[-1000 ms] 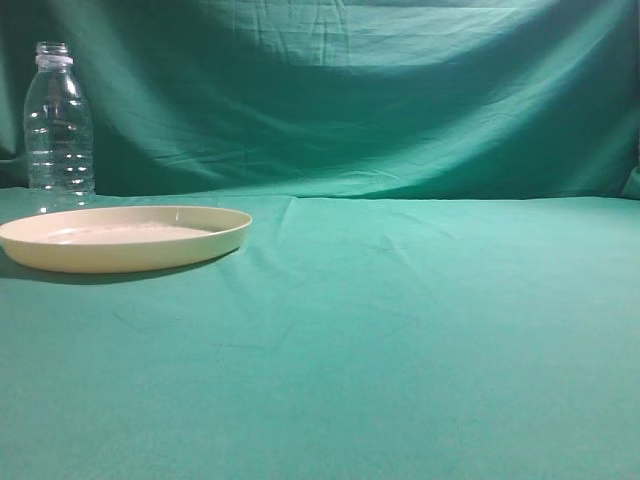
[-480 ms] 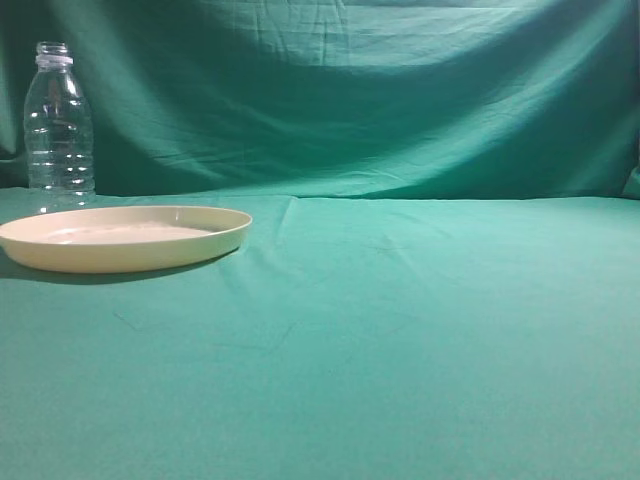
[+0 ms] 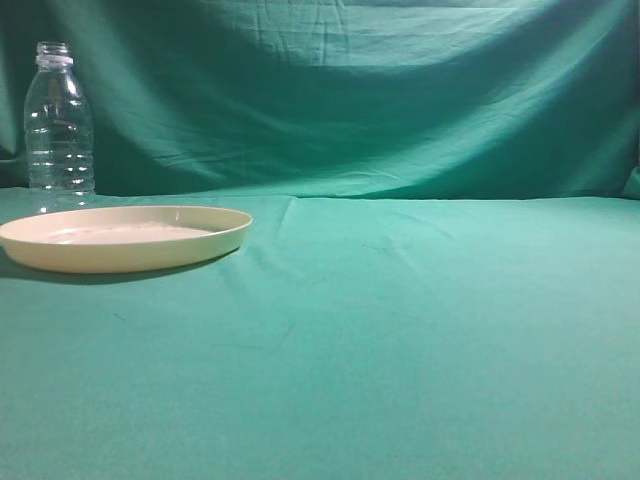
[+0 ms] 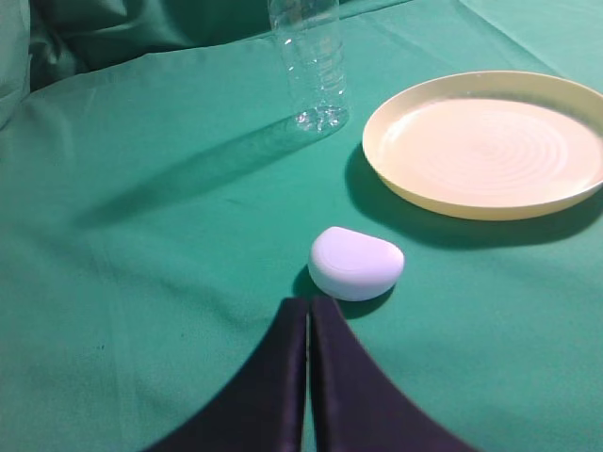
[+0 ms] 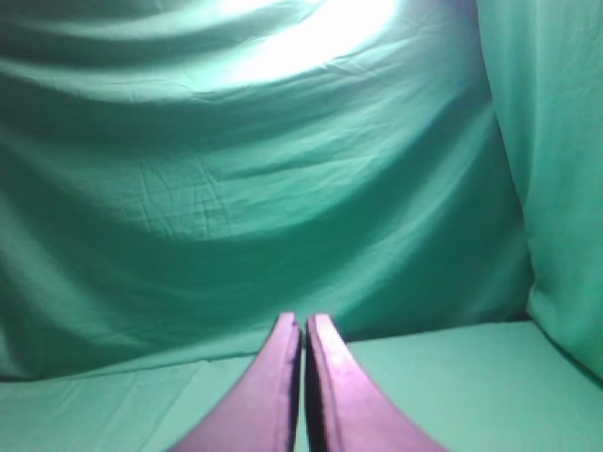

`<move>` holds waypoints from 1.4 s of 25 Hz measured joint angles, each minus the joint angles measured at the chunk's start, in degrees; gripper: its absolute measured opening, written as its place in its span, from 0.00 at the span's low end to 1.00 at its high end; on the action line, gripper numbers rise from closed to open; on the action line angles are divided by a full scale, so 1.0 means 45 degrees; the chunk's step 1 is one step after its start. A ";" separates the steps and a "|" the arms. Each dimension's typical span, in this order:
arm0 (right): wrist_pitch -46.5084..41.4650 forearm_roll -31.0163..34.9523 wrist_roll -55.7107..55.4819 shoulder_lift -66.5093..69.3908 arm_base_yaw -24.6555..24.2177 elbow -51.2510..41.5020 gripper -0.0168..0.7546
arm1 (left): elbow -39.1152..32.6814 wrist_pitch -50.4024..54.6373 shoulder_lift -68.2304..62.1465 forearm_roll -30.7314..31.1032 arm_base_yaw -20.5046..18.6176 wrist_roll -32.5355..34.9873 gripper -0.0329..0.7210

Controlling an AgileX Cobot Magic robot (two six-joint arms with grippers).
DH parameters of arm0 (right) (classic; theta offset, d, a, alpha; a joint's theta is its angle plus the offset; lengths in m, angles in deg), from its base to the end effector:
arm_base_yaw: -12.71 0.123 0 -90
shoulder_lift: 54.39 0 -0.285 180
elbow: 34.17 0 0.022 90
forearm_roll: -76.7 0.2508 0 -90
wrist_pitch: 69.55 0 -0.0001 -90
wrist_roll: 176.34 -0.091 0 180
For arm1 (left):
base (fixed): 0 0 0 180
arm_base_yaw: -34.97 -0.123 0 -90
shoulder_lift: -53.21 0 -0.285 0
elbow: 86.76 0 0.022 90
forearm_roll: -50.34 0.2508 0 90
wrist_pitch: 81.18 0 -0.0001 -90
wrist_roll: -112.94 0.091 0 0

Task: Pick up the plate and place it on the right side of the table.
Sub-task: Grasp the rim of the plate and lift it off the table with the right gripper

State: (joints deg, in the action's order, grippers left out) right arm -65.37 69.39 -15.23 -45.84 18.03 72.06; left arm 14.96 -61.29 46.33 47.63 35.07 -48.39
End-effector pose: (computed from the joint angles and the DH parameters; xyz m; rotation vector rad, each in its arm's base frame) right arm 0.0526 0.0057 0.2392 0.0672 1.3673 0.2542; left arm 0.0529 -0.0016 0.1765 0.2704 1.8169 0.1817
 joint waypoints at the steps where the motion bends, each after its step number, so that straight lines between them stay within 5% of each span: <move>1: -0.0450 -0.0119 -0.0269 0.0337 0.0000 0.0432 0.02 | 0.0000 0.0000 0.0000 0.0000 0.0000 0.0000 0.04; 9: -0.5969 0.0460 -0.0579 0.6338 0.0000 0.4704 0.02 | 0.0000 0.0000 0.0000 0.0000 0.0000 0.0000 0.04; 14: -0.7681 0.1214 -0.0358 0.9935 0.0000 0.6332 0.02 | 0.0000 0.0000 0.0000 0.0000 0.0000 0.0000 0.04; 17: -0.8382 0.2676 0.2002 1.1661 0.0149 0.7291 0.02 | 0.0000 0.0000 0.0000 0.0000 0.0000 0.0000 0.04; 21: -0.9361 0.3731 0.3869 1.3928 0.1740 0.9009 0.02 | 0.0000 0.0000 0.0000 0.0000 0.0000 0.0000 0.04; 35: -1.1032 0.2585 0.3962 2.2294 0.7172 1.6635 0.02 | 0.0000 0.0000 0.0000 0.0000 0.0000 0.0000 0.04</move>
State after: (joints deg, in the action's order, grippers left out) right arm -115.01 81.02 2.59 54.48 50.31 146.91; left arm 14.96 -61.29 46.33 47.63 35.07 -48.39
